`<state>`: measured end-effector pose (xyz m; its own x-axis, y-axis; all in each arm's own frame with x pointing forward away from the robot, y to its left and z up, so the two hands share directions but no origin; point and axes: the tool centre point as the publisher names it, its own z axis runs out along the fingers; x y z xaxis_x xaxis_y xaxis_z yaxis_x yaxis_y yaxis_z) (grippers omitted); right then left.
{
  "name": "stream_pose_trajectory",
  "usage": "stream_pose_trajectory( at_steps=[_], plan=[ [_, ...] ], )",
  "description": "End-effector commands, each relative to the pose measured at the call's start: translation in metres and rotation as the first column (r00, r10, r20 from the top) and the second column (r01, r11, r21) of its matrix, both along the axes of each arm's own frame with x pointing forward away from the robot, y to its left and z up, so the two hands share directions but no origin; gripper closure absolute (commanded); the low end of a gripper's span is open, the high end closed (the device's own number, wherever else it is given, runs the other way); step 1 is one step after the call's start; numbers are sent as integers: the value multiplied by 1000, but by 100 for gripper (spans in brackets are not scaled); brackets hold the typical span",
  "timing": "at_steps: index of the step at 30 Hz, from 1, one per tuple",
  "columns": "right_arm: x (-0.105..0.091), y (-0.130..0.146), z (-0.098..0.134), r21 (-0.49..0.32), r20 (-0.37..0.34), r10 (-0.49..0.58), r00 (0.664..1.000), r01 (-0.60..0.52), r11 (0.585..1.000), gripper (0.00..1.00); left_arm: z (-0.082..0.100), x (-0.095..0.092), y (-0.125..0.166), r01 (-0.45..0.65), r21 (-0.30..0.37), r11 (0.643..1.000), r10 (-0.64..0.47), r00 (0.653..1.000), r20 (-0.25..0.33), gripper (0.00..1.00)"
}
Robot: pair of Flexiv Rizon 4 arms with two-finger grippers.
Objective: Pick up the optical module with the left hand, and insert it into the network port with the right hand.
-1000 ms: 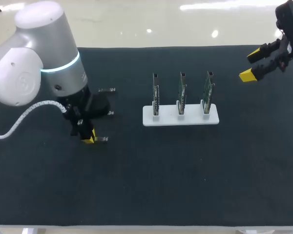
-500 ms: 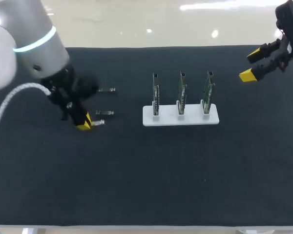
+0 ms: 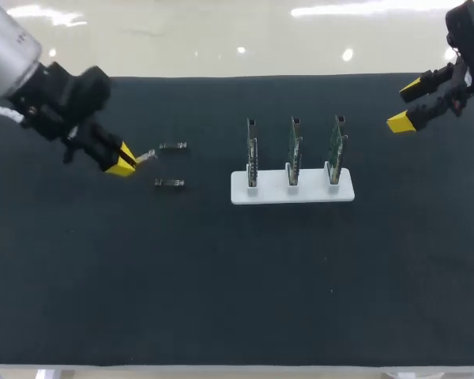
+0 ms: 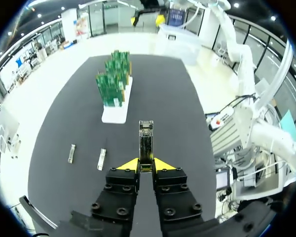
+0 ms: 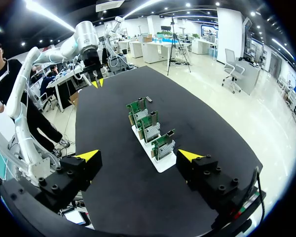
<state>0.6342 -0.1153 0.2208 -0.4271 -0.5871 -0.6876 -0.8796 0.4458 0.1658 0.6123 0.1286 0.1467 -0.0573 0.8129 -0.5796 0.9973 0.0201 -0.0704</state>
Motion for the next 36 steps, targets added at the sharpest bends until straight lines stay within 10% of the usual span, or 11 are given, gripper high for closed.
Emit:
stream_pose_trajectory(
  at_steps=[1, 22, 36],
  plan=[
    [1, 0, -1, 2, 0, 2, 1000, -2, 1000, 0, 13, -12, 8, -43, -203, 978, 45, 999, 5, 100],
    [1, 0, -1, 2, 0, 2, 1000, -2, 1000, 0, 20, -15, 8, -60, -260, 964, 58, 998, -15, 100],
    [1, 0, -1, 2, 0, 2, 1000, -2, 1000, 0, 52, -4, -25, 34, -472, 881, -63, 997, -46, 100]
  ],
)
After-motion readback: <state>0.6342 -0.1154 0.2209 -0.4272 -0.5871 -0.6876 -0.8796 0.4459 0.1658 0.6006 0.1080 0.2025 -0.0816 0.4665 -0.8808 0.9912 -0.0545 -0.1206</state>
